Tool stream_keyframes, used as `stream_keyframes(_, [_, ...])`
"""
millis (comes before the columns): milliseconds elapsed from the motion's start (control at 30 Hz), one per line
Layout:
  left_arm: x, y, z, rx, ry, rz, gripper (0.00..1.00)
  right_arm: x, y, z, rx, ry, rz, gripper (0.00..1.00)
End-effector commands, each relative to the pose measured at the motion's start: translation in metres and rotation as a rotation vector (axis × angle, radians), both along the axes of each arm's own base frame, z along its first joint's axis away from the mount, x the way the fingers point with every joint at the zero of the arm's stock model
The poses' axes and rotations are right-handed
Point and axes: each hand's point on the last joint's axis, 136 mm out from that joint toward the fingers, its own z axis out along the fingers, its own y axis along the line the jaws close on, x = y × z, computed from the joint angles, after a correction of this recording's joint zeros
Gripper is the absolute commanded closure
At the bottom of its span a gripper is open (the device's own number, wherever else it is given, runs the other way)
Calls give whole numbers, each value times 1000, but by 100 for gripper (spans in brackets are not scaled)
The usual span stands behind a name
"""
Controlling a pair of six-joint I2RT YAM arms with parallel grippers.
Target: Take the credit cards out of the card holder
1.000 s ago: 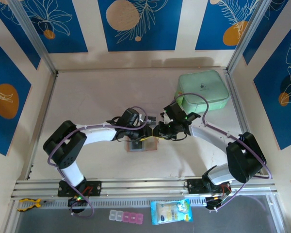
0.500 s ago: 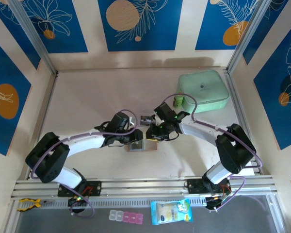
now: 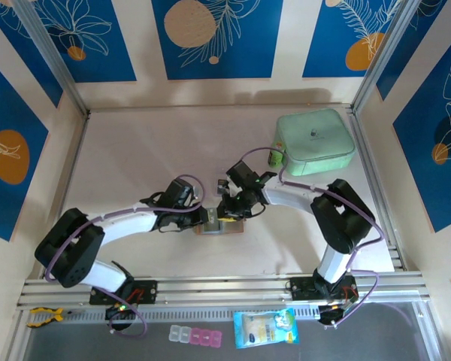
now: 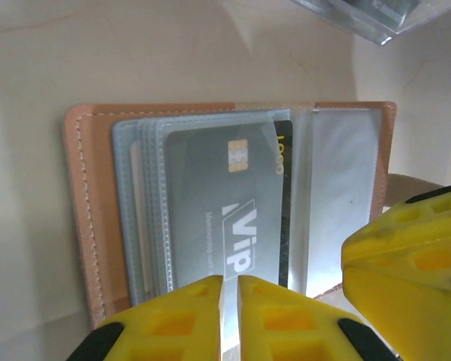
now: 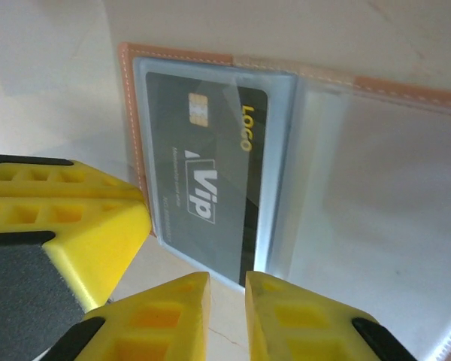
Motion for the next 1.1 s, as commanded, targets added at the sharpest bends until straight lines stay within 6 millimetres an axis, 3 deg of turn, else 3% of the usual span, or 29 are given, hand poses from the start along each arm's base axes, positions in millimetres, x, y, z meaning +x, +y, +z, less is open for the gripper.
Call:
stream_keyframes(0, [1,5,-10,36,15,-11,87,1,11,4,33,13,21,78])
stream_keyframes(467, [-5,12,-26,86,52,-24,87,6,22,-8,36,35,32,74])
stream_keyframes(1067, [-3,18,-10,84,12,-8,87,1,3,-30,-81,26,34,74])
